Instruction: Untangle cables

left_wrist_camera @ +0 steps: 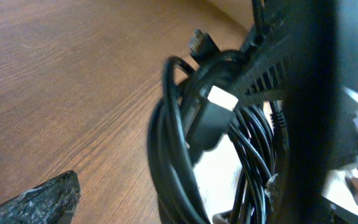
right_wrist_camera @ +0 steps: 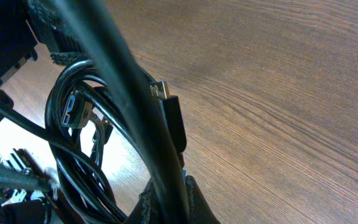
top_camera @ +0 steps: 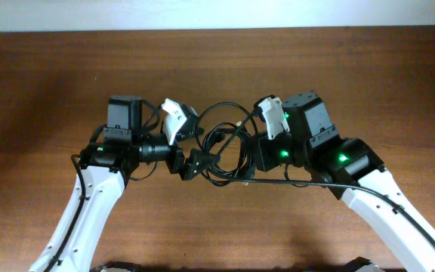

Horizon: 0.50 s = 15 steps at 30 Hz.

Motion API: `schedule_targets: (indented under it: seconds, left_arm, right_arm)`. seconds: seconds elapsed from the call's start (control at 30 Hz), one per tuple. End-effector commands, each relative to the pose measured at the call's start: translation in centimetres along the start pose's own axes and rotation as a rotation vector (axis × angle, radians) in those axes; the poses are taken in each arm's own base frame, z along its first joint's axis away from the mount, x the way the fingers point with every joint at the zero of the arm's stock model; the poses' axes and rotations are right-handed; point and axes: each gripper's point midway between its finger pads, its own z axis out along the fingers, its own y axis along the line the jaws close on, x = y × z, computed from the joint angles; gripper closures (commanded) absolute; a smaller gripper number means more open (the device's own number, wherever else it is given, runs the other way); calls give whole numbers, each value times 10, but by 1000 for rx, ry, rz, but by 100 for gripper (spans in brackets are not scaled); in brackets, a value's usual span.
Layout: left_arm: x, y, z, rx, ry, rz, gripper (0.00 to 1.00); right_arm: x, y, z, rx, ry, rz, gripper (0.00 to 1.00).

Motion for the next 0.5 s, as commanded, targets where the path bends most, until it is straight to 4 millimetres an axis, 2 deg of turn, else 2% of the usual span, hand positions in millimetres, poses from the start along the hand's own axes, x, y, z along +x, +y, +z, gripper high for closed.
schedule_targets:
  seconds: [0.0, 0.17, 0.2, 0.23, 0.3, 0.37, 0.4, 0.47]
  left_arm:
    - [-8, -2, 0, 12, -17, -59, 1]
    - [-8, -2, -1, 13, -15, -62, 1]
    - [-8, -2, -1, 11, -16, -61, 19]
    - [-8, 0, -1, 3, -15, -59, 63]
    - [-8, 1, -1, 0, -14, -60, 87]
    - [-7, 0, -1, 0, -12, -63, 96]
    - [-7, 0, -1, 1, -10, -66, 97]
    - [-7, 0, -1, 2, -10, -67, 84]
  right_arm:
    - [-8, 13, -13, -37, -30, -29, 96]
    - [-4, 12, -13, -30, -13, -47, 96]
    - [-4, 12, -13, -30, -14, -48, 96]
    - [-4, 12, -13, -29, -14, -48, 96]
    - [-4, 12, -13, -30, -13, -48, 96]
    - [-4, 12, -13, -30, -13, -48, 96]
    - [-4, 12, -13, -31, -14, -48, 96]
    - [-4, 13, -13, -38, -13, -48, 96]
